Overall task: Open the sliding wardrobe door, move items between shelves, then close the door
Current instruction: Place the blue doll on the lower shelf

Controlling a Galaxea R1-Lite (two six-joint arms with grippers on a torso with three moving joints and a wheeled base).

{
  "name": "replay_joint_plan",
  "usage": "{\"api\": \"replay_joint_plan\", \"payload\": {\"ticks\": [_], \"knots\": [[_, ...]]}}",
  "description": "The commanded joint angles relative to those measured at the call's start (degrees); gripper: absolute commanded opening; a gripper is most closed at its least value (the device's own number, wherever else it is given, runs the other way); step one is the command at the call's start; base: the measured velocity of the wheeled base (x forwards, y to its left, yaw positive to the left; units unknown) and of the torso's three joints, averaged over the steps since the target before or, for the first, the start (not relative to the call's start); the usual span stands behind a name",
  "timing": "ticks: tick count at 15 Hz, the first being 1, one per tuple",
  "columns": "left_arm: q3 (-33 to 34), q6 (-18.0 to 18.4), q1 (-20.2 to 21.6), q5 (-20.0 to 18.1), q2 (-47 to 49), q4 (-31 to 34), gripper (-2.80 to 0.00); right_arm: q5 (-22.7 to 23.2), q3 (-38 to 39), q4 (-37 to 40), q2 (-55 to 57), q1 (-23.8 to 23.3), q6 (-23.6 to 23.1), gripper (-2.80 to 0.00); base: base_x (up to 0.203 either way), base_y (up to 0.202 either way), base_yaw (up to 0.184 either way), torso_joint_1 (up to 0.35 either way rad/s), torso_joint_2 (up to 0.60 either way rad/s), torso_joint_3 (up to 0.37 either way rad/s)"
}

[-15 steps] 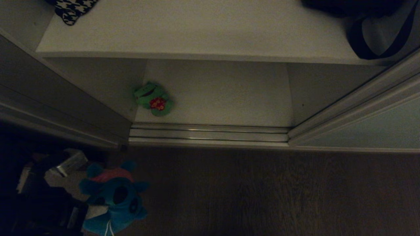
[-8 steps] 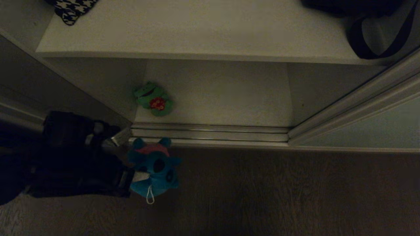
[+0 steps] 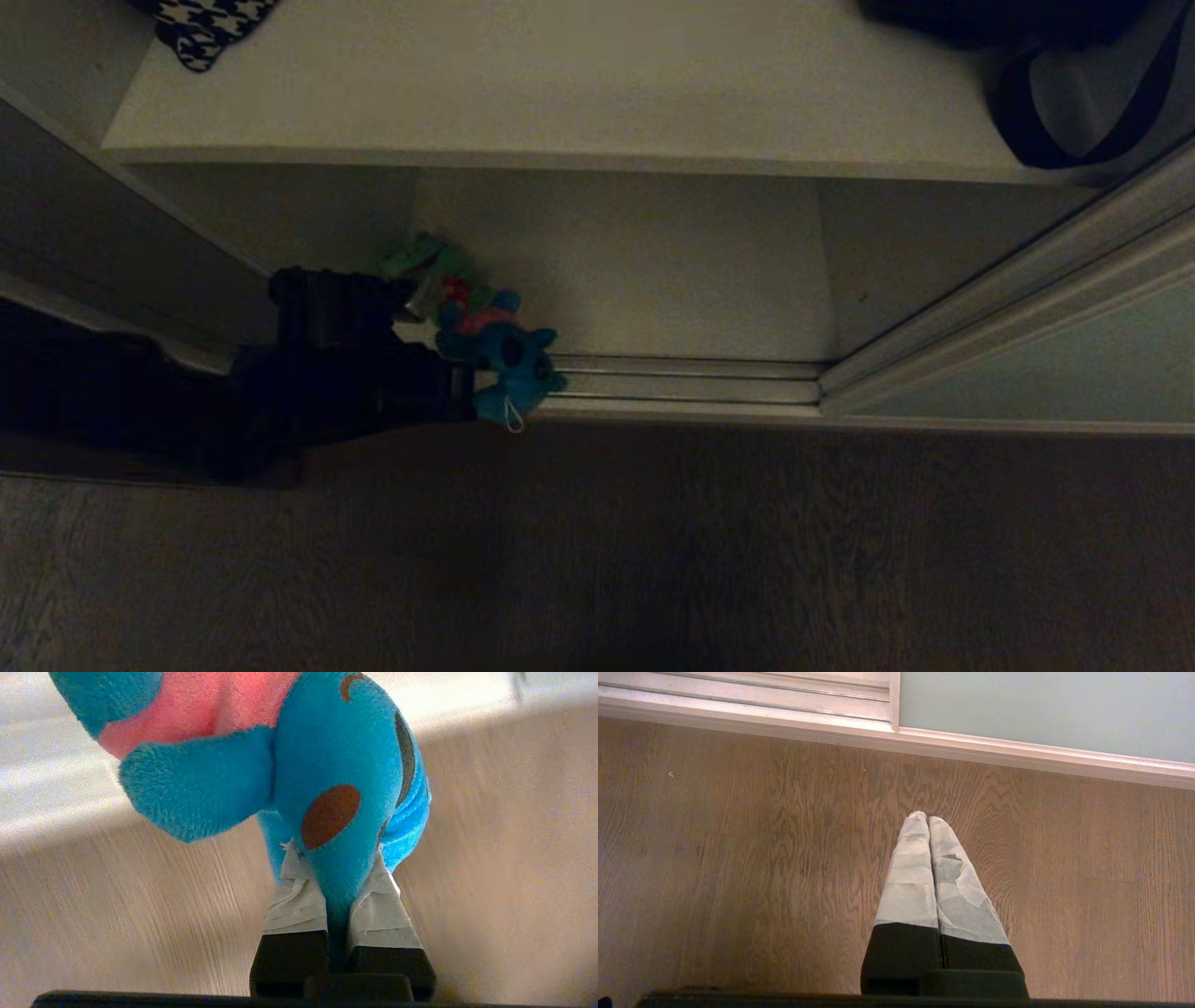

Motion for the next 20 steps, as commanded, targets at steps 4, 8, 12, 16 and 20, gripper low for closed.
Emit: {"api": "replay_joint_plan", "payload": {"ticks": [4, 8, 12, 16, 20], "knots": [[-10.79, -5.11, -0.15, 5.64, 16.71, -17.62, -2.8, 0.03, 0.0, -0.01, -0.01, 0.02, -0.05, -2.8, 0.0, 0.0, 0.0, 0.0, 0.0, 0.0], [-23.61, -7.18, -0.15, 11.05, 27.12, -28.3, -2.8, 0.03, 0.0, -0.01, -0.01, 0.02, 0.0, -2.8, 0.0, 0.0, 0.0, 0.0, 0.0, 0.0], [-34.03, -8.33, -0.59, 11.39, 36.04, -28.92, -2.8, 0.03, 0.0, -0.01, -0.01, 0.02, -0.06, -2.8, 0.0, 0.0, 0.0, 0.0, 0.0, 0.0], [-39.87, -8.59, -2.39, 11.99, 42.22, -35.07, -2.8, 0.03, 0.0, -0.01, -0.01, 0.02, -0.06, -2.8, 0.0, 0.0, 0.0, 0.0, 0.0, 0.0], [-48.9, -9.29, -3.11, 13.46, 48.22, -35.95, -2.8, 0.03, 0.0, -0.01, -0.01, 0.02, -0.06, -2.8, 0.0, 0.0, 0.0, 0.0, 0.0, 0.0]]}}
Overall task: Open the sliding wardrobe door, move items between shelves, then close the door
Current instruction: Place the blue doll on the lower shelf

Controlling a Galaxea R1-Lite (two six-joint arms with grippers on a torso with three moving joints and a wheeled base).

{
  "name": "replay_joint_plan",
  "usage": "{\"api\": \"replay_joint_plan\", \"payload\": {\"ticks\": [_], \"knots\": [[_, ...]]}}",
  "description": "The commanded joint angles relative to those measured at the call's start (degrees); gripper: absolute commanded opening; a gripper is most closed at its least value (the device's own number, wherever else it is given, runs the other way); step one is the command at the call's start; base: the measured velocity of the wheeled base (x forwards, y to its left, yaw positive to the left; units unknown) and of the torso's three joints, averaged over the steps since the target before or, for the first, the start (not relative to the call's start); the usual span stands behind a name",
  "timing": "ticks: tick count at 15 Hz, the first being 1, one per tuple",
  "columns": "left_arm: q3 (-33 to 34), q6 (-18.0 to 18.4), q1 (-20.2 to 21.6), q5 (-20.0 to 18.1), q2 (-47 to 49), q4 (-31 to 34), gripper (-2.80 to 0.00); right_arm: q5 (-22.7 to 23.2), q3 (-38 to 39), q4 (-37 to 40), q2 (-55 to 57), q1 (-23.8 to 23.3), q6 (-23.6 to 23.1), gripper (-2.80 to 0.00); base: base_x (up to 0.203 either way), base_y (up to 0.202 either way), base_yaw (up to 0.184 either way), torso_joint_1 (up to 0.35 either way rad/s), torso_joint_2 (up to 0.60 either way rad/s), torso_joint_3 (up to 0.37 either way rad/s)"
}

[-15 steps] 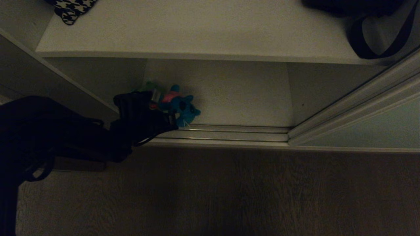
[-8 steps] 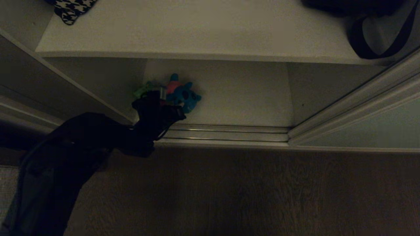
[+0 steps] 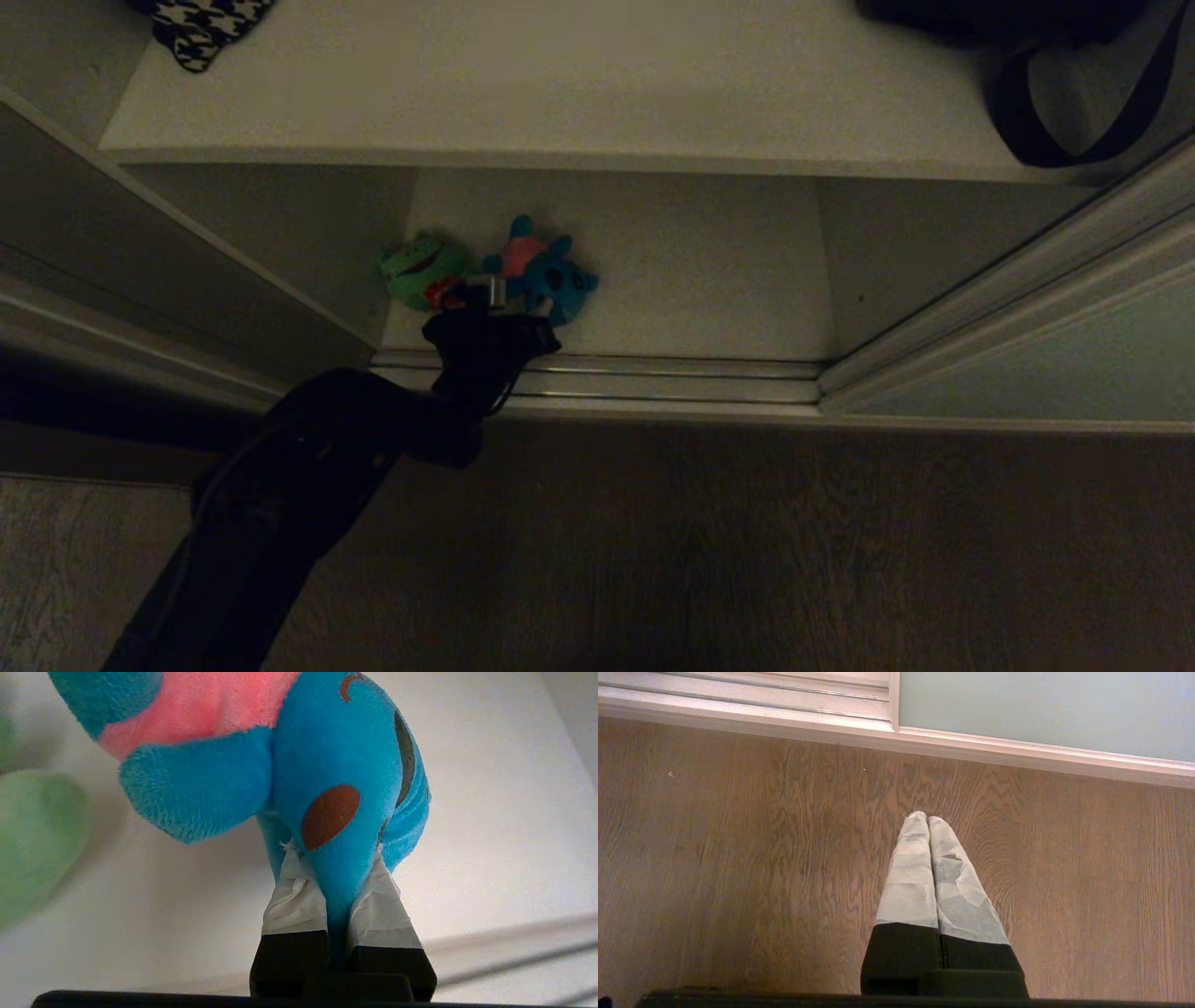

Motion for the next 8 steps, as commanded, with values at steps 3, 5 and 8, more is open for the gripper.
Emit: {"api": "replay_joint_plan", "payload": {"ticks": [3, 5, 8], "knots": [[-5.41, -0.31, -0.1, 0.26, 6.63, -1.6, -2.8, 0.03, 0.0, -0.01, -0.01, 0.02, -0.07, -2.8, 0.0, 0.0, 0.0, 0.0, 0.0, 0.0], [-5.42, -0.41, -0.1, 0.29, 7.57, -4.52, -2.8, 0.03, 0.0, -0.01, -0.01, 0.02, -0.06, -2.8, 0.0, 0.0, 0.0, 0.0, 0.0, 0.0], [-5.41, -0.62, -0.1, 0.39, 8.39, -7.24, -2.8, 0.03, 0.0, -0.01, -0.01, 0.02, -0.07, -2.8, 0.0, 0.0, 0.0, 0.0, 0.0, 0.0]]}}
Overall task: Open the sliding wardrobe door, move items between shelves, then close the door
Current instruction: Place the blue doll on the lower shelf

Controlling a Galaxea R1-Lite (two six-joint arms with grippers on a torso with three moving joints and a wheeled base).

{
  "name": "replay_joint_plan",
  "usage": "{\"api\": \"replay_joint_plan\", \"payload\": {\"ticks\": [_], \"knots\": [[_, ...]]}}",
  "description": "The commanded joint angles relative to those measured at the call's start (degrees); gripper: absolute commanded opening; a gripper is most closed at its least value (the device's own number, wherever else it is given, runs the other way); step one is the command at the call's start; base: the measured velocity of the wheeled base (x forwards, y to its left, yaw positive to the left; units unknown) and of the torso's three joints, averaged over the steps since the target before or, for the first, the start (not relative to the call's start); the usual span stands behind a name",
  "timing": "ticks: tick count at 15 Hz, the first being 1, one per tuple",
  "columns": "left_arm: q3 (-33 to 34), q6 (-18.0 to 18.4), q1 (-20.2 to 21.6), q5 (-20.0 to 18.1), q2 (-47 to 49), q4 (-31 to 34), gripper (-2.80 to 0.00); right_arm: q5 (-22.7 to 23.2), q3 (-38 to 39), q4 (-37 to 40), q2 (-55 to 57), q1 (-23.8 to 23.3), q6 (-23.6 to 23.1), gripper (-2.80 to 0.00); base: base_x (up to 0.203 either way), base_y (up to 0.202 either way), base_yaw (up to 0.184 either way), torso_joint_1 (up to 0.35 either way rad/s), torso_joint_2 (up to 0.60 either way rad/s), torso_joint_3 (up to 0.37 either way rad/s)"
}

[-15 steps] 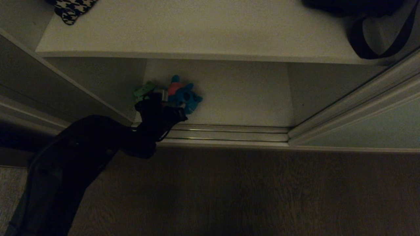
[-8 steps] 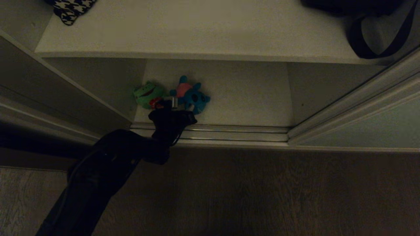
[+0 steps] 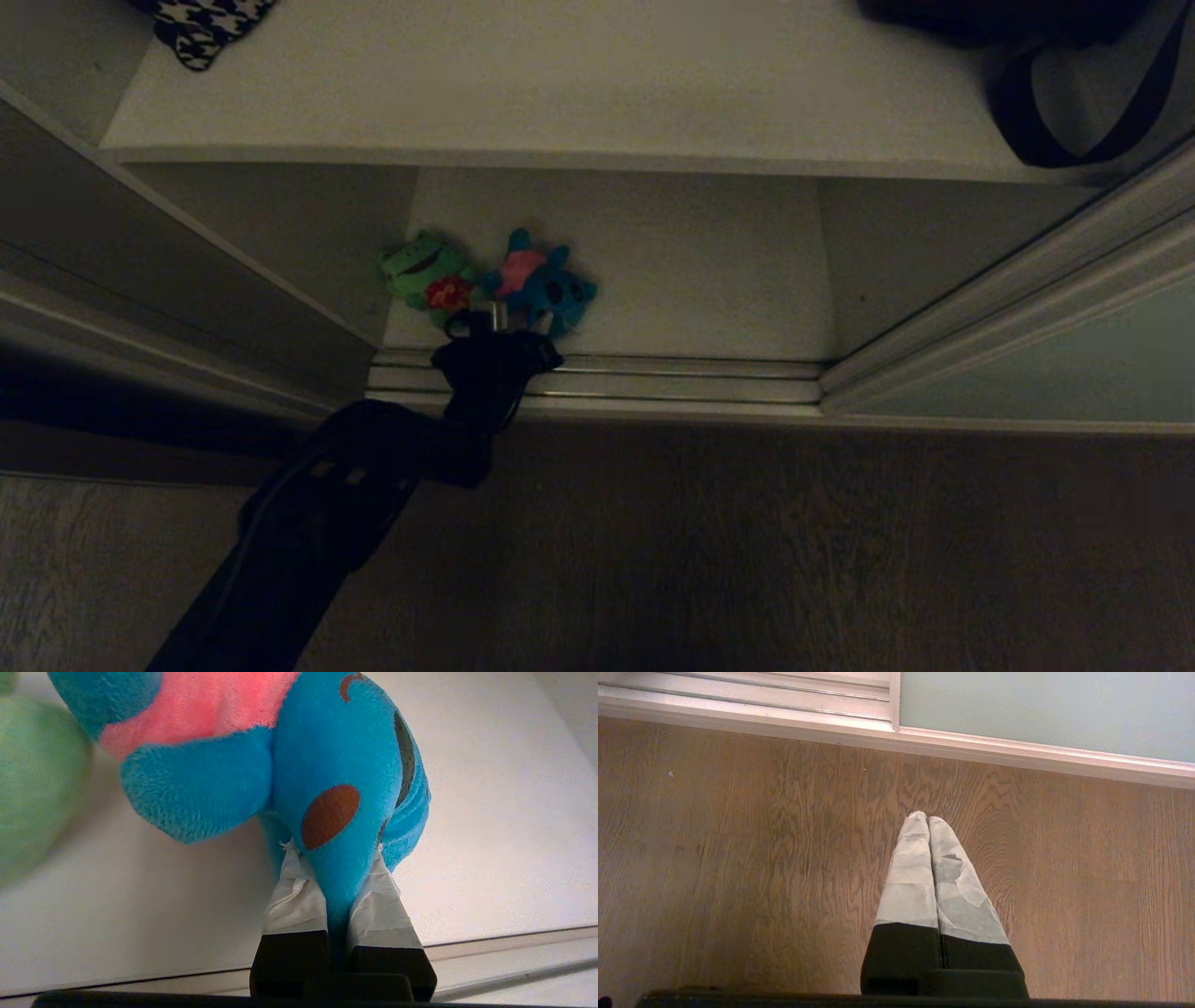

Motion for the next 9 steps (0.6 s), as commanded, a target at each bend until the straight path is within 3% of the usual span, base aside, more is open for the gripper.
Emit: {"api": "replay_joint_plan", "payload": {"ticks": [1, 7, 9], "knots": [[0.0, -0.13, 0.03, 0.12, 0.6, -1.34, -2.8, 0.03, 0.0, 0.0, -0.01, 0.02, -0.05, -2.8, 0.0, 0.0, 0.0, 0.0, 0.0, 0.0], [0.04, -0.26, 0.03, 0.15, -0.92, -1.5, -2.8, 0.03, 0.0, 0.0, -0.01, 0.02, -0.05, -2.8, 0.0, 0.0, 0.0, 0.0, 0.0, 0.0], [0.05, 0.02, -0.19, 0.15, -0.92, -1.83, -2.8, 0.03, 0.0, 0.0, -0.01, 0.02, 0.0, -2.8, 0.1, 0.0, 0.0, 0.002, 0.0, 0.0]]}}
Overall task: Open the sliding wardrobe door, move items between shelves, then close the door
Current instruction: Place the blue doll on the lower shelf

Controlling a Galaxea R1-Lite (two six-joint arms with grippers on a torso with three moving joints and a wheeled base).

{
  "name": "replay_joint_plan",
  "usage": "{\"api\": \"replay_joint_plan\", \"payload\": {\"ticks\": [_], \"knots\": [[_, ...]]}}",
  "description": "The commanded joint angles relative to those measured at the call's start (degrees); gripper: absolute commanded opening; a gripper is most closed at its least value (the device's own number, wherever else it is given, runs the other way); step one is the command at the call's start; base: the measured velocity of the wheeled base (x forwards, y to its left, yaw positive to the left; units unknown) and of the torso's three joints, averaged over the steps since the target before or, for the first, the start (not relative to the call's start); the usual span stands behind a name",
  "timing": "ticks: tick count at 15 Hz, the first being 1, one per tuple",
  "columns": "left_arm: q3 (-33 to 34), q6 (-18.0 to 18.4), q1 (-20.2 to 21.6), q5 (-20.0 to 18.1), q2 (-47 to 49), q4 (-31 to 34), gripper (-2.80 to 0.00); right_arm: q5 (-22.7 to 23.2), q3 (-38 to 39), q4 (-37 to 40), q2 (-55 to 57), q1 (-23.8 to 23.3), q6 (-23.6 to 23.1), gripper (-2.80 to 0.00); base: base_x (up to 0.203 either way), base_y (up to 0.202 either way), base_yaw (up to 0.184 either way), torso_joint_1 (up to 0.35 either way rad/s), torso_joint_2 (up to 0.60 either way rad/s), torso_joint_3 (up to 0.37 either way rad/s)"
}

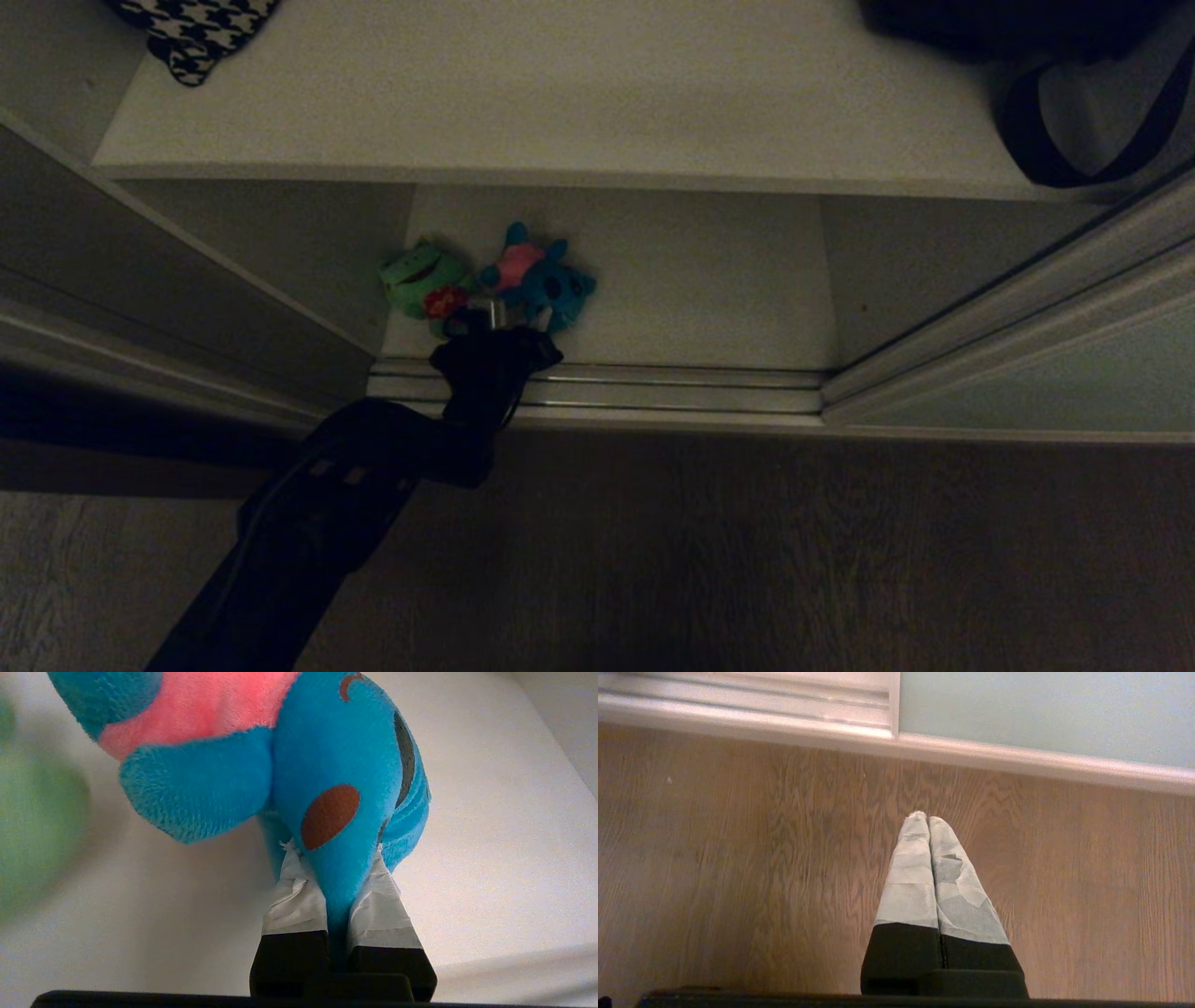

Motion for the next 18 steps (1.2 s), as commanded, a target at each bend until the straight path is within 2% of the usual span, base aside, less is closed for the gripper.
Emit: {"api": "replay_joint_plan", "payload": {"ticks": [1, 8, 9, 10, 18], "knots": [[0.01, -0.02, -0.43, -0.04, -0.69, -0.42, -2.8, 0.03, 0.0, 0.01, -0.01, 0.02, 0.02, -2.8, 0.097, 0.0, -0.001, 0.002, 0.0, 0.005], [-0.07, 0.1, -1.15, 1.8, -1.01, 1.07, -2.8, 0.03, 0.0, 0.01, -0.01, 0.02, -0.07, -2.8, 0.0, 0.0, 0.0, 0.0, 0.0, 0.0], [-0.07, 0.12, -1.15, 1.82, -0.88, 1.4, -2.48, 0.03, 0.0, 0.01, -0.01, 0.02, 0.02, -2.8, 0.0, 0.0, 0.0, 0.0, 0.0, 0.0], [-0.07, -0.16, -1.15, 1.89, -0.88, 2.04, 0.0, 0.03, 0.0, 0.01, -0.01, 0.02, -0.06, -2.8, 0.0, 0.0, 0.0, 0.0, 0.0, 0.0], [0.05, -0.25, -1.15, 1.96, -3.19, 1.82, 0.0, 0.03, 0.0, 0.01, -0.01, 0.02, -0.07, -2.8, 0.0, 0.0, 0.0, 0.0, 0.0, 0.0]]}}
